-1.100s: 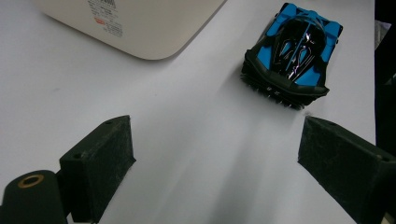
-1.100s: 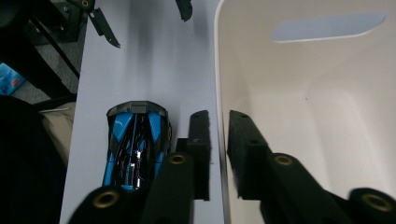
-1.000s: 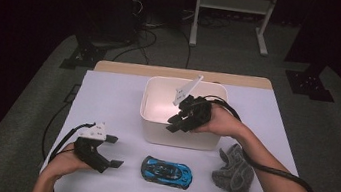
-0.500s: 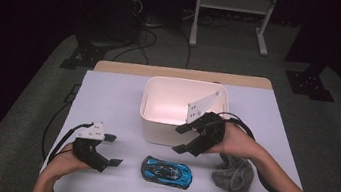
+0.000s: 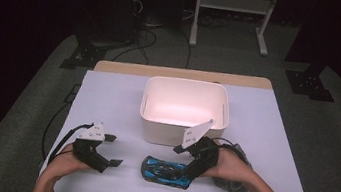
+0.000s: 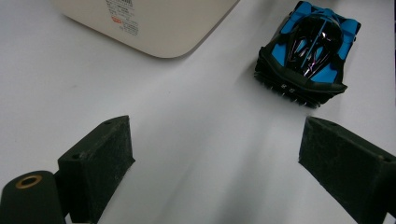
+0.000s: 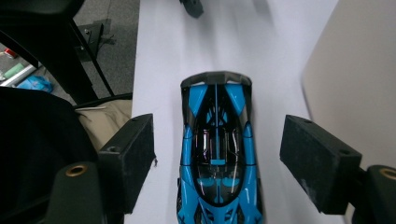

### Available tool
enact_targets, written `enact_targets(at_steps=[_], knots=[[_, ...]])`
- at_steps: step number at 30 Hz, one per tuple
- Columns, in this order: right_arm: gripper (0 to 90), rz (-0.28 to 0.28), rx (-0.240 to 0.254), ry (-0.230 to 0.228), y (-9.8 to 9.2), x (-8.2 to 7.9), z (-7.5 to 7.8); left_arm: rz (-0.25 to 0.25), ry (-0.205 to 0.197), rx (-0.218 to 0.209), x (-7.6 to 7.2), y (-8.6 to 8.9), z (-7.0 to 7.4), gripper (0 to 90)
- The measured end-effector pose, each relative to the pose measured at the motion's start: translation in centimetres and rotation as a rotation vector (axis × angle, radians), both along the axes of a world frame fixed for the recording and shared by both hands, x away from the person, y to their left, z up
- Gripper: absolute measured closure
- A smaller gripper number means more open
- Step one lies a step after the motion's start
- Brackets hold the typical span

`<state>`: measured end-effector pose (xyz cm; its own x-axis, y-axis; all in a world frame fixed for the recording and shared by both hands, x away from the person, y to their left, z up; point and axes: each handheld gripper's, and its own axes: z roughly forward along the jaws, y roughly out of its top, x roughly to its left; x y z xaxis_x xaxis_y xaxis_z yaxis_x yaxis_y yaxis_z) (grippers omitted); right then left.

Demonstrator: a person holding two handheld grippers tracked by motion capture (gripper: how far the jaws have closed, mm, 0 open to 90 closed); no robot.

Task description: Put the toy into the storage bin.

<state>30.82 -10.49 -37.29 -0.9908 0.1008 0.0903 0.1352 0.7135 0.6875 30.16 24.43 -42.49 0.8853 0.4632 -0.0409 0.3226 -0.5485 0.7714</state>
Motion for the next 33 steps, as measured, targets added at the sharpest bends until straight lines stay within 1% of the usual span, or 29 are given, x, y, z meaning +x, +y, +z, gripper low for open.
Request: enact_targets(at_steps=[2, 3, 4, 5, 6, 8, 9, 11, 12, 14, 15, 16, 19, 20, 23, 28, 31, 33], knots=[[23.6, -0.003, -0.003, 0.009, 0.2, -0.1, -0.8, 0.002, -0.001, -0.004, 0.0, 0.0, 0.0, 9.1], [23.6, -0.003, -0.003, 0.009, 0.2, -0.1, -0.8, 0.002, -0.001, -0.004, 0.0, 0.0, 0.0, 9.1], [23.4, -0.006, -0.006, 0.018, 0.4, -0.3, -1.6, 0.001, 0.0, -0.005, 0.0, 0.1, 0.1, 9.1], [23.4, -0.006, -0.006, 0.018, 0.4, -0.3, -1.6, 0.001, 0.0, -0.005, 0.0, 0.1, 0.1, 9.1], [23.1, -0.01, -0.008, -0.001, 0.6, -0.5, -2.1, -0.004, 0.001, -0.007, 0.0, 0.1, 0.1, 9.1], [22.2, -0.01, -0.007, 0.007, 0.7, -0.4, -2.4, -0.005, 0.005, -0.008, 0.0, 0.1, 0.1, 9.0], [21.4, -0.02, -0.012, -0.002, 0.9, -0.4, -2.8, -0.008, 0.005, -0.006, -0.1, 0.2, 0.1, 9.1], [20.9, -0.02, -0.015, 0.003, 0.9, -0.3, -3.1, -0.008, 0.008, -0.01, 0.0, 0.2, 0.1, 9.0], [20.8, -0.022, -0.014, -0.007, 1.0, -0.3, -3.3, -0.01, 0.009, -0.008, 0.0, 0.2, 0.1, 9.1], [19.7, -0.024, -0.017, 0.001, 1.1, -0.3, -3.7, -0.012, 0.012, -0.01, 0.0, 0.2, 0.1, 9.0], [19.7, -0.024, -0.017, 0.001, 1.1, -0.3, -3.7, -0.012, 0.012, -0.01, 0.0, 0.2, 0.1, 9.1], [19.4, -0.024, -0.021, -0.004, 1.2, -0.3, -4.0, -0.014, 0.013, -0.008, 0.0, 0.2, 0.1, 9.0], [19.1, -0.025, -0.02, 0.001, 1.3, -0.2, -4.3, -0.012, 0.016, -0.01, 0.0, 0.2, 0.0, 9.1], [18.4, -0.029, -0.02, 0.008, 1.4, -0.1, -4.8, -0.016, 0.016, -0.007, 0.1, 0.2, 0.0, 9.0], [18.0, -0.034, -0.022, 0.01, 1.4, 0.0, -5.4, -0.018, 0.019, -0.007, 0.1, 0.2, 0.0, 9.1], [17.3, -0.037, -0.021, 0.015, 1.7, 0.1, -5.9, -0.021, 0.023, -0.006, 0.1, 0.2, -0.1, 9.0], [17.2, -0.038, -0.025, 0.01, 1.8, 0.1, -6.1, -0.022, 0.024, -0.005, 0.1, 0.2, -0.1, 9.1], [16.9, -0.034, -0.029, 0.009, 2.1, 0.1, -6.5, -0.029, 0.021, -0.014, 0.0, 0.2, 0.0, 9.0]])
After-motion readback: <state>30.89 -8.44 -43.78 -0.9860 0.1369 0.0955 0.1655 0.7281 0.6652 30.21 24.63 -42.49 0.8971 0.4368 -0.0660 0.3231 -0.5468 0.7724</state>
